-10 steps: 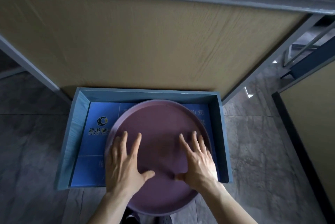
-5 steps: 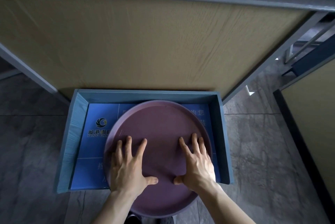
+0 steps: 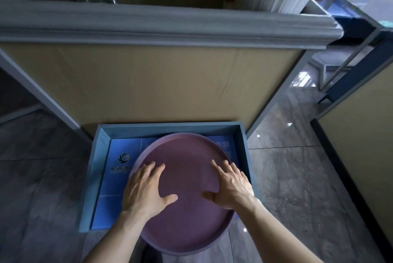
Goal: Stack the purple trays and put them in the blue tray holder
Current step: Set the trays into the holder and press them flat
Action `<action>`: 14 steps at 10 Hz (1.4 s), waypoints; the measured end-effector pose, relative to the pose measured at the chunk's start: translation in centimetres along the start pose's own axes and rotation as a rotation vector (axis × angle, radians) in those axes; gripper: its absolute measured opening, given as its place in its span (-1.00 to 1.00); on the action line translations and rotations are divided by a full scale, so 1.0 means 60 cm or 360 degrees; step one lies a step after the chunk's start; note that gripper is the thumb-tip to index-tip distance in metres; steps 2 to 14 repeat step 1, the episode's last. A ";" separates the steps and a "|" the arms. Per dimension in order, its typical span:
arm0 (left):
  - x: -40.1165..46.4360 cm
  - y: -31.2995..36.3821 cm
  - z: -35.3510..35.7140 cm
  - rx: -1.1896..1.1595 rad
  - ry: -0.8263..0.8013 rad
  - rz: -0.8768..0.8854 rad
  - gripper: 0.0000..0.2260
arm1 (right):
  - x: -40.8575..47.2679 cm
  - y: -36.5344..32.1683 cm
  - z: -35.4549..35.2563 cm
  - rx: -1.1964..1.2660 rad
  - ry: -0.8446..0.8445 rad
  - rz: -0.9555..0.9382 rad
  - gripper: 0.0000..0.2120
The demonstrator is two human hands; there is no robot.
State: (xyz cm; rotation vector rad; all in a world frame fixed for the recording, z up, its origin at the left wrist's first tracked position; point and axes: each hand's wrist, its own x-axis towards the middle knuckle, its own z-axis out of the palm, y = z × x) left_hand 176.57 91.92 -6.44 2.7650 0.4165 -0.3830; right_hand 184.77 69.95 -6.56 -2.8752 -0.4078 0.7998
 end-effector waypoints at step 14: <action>-0.001 0.019 -0.062 -0.0023 0.0073 -0.0012 -0.08 | -0.021 -0.008 -0.066 0.0007 0.0098 -0.0015 -0.05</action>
